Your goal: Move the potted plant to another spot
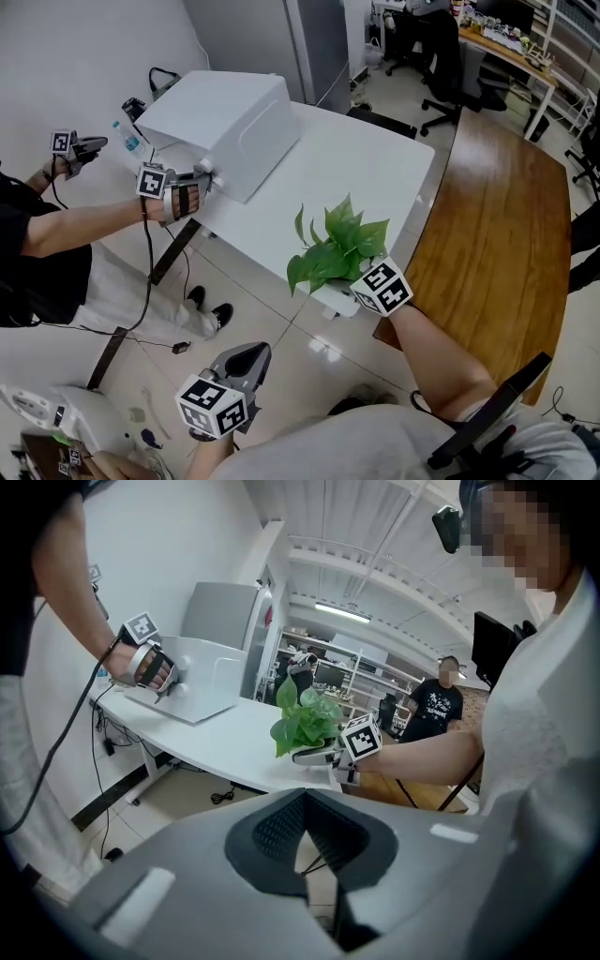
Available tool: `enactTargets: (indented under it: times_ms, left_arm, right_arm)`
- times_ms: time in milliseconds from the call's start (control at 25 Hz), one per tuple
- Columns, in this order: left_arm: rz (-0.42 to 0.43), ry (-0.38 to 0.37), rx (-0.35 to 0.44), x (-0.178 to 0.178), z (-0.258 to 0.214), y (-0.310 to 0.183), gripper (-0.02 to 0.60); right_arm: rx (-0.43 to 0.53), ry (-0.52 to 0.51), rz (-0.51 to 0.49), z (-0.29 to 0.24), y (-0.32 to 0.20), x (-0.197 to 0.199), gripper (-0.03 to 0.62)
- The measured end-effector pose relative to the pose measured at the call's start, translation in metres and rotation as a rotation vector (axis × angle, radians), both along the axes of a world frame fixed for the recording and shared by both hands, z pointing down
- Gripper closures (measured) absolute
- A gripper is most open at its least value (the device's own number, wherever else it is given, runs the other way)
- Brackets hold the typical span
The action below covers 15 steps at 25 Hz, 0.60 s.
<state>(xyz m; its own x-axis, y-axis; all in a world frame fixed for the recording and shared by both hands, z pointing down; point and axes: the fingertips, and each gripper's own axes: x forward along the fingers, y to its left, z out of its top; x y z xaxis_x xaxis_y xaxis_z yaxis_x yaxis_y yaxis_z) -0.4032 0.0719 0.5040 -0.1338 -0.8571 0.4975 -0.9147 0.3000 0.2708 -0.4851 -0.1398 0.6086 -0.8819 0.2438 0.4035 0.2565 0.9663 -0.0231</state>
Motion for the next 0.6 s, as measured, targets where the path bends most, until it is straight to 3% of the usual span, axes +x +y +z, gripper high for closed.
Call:
enactTargets:
  times_ms: [440,520,600]
  left_arm:
    - [0.066,0.018,0.041,0.000,0.002,-0.018,0.588]
    - [0.091,0.011,0.062,0.000,-0.001,-0.030,0.588]
    - [0.125,0.004,0.083,0.002,-0.004,-0.044,0.588]
  right_arm:
    - [0.018,0.035,0.005,-0.004,-0.008,0.037,0.031]
    - [0.039,0.034,0.016,-0.013,-0.014,0.053,0.036]
    - [0.055,0.017,0.033,-0.026,-0.019,0.071,0.080]
